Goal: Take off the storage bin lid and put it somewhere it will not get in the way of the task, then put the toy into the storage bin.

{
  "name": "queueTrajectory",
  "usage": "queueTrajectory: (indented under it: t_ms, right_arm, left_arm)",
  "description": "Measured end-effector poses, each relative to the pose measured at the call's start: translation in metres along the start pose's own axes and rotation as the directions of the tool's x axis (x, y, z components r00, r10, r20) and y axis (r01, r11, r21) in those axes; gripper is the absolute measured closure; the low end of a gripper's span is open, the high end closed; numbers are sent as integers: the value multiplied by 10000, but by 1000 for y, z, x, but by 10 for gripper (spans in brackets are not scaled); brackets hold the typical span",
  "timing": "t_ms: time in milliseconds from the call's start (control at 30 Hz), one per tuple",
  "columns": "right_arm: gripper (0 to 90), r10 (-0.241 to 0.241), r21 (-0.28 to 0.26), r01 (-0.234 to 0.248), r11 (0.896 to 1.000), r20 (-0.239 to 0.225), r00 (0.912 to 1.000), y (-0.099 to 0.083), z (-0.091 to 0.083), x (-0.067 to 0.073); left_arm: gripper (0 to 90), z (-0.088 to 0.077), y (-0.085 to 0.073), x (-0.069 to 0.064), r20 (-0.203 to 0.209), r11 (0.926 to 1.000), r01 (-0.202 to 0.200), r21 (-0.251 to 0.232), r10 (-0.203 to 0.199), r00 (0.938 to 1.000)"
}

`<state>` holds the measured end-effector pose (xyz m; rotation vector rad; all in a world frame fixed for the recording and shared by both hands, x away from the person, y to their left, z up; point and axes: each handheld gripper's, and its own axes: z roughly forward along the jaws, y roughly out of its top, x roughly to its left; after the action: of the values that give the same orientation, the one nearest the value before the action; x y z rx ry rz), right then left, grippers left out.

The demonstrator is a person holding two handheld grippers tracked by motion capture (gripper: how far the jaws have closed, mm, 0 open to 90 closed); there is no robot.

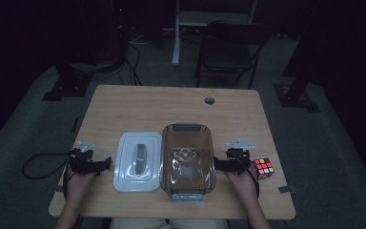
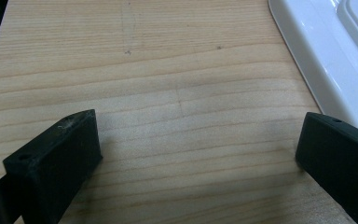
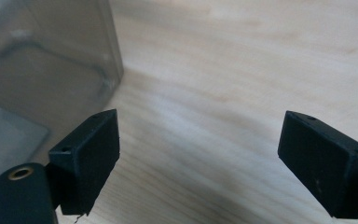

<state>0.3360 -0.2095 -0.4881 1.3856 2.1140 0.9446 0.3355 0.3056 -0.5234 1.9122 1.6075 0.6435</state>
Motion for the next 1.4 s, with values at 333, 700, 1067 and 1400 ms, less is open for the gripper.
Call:
queueTrajectory:
  t_ms: [333, 700, 1067, 1400]
  right_arm:
    - [126, 419, -914, -358, 9952, 651, 9970, 3, -46, -22]
    - [126, 1181, -1377, -943, 9860, 1757, 9773, -18, -85, -56]
    - [126, 1863, -998, -1675, 9808, 2262, 9561, -61, -101, -76]
    - [125, 2214, -844, -2081, 9745, 2074, 9529, -79, -93, -79]
  left_arm:
    - [5, 1, 2, -3, -162, 9998, 206, -15, -206, 9997]
    - [6, 2, 2, -3, -167, 9998, 203, -22, -204, 9997]
    - [5, 2, 2, -3, -170, 9998, 200, -21, -201, 9997]
    - [5, 2, 2, -3, -173, 9998, 199, -17, -199, 9997]
